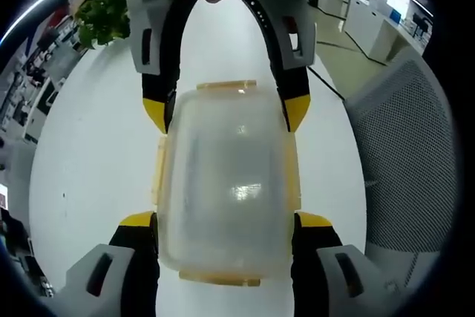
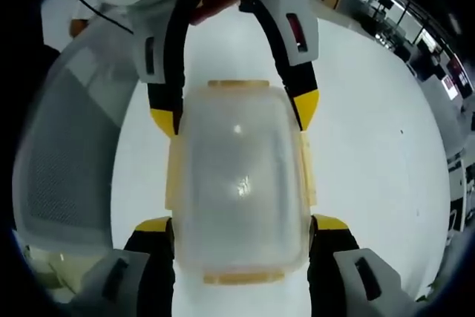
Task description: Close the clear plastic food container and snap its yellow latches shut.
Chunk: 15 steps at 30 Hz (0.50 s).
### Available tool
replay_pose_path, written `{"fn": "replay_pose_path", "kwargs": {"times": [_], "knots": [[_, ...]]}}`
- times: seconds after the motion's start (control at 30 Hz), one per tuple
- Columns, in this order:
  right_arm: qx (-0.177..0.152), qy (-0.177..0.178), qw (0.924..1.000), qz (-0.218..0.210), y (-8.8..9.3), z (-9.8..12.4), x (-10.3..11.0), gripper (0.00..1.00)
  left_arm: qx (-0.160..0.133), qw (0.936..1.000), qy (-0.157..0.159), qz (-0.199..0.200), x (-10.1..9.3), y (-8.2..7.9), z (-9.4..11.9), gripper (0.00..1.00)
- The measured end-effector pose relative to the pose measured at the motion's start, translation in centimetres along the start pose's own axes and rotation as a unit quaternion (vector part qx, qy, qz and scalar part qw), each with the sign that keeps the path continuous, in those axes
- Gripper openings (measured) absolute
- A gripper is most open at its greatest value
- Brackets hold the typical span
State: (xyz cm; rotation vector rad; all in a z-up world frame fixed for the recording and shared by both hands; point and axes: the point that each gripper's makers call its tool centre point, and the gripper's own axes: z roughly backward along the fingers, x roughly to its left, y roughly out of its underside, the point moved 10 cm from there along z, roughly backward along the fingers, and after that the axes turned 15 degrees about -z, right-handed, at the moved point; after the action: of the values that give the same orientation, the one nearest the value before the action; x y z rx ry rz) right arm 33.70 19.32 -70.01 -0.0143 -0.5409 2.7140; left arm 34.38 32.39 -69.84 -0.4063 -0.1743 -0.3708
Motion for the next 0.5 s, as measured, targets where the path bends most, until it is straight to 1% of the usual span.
{"fn": "replay_pose_path", "kwargs": {"times": [0.2,0.5], "knots": [[0.006,0.001,1.0,0.001,-0.5,-0.2,0.2,0.74,0.0,1.0,-0.001,0.001,-0.2,0.3,0.2,0.72],[0.006,0.002,1.0,-0.003,-1.2,-0.5,0.4,0.74,-0.002,1.0,-0.002,0.001,-0.3,1.0,0.5,0.72]]}}
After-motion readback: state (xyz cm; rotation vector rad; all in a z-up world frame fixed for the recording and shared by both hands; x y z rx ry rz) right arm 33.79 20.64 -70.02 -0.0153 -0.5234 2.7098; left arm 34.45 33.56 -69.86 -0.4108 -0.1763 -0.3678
